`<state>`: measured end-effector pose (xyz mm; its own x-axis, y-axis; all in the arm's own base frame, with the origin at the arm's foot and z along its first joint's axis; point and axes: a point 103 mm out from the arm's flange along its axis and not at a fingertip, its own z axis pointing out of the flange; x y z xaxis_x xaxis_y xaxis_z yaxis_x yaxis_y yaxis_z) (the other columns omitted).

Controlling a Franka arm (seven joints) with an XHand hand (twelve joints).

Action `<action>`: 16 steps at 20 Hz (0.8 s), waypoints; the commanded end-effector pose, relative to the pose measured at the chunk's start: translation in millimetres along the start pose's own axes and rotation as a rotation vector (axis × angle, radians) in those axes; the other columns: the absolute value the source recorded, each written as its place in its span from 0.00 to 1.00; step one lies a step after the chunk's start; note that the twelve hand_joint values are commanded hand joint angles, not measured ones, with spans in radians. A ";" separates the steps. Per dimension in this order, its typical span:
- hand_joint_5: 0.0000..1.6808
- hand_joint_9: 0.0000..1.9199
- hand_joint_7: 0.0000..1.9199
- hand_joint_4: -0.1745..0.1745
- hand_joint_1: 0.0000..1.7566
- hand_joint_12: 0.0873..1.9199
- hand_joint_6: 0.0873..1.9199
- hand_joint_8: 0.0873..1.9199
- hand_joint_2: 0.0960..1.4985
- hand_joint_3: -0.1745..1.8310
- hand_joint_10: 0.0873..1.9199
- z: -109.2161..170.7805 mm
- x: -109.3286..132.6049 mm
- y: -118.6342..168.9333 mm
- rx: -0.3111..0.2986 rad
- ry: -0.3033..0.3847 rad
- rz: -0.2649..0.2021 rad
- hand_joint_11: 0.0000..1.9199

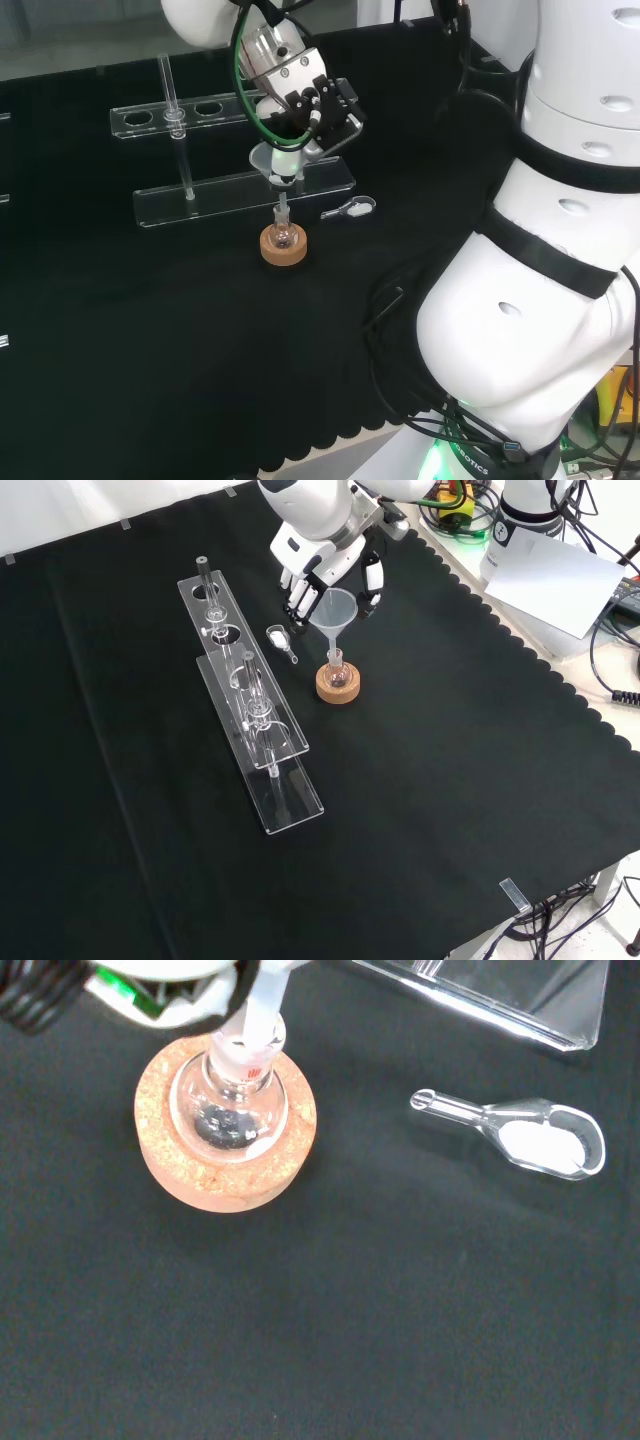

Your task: Place the funnel on the round-bottom flask.

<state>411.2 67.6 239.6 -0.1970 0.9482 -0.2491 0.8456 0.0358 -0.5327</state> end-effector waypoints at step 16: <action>0.34 0.50 0.33 0.48 0.57 0.62 0.31 0.30 0.43 0.48 0.18 12.5 12.5 8.7 0.013 0.017 -0.016 0.36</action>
<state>410.3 70.4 227.2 -0.1973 0.9524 -0.2324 0.8369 0.0402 -0.5458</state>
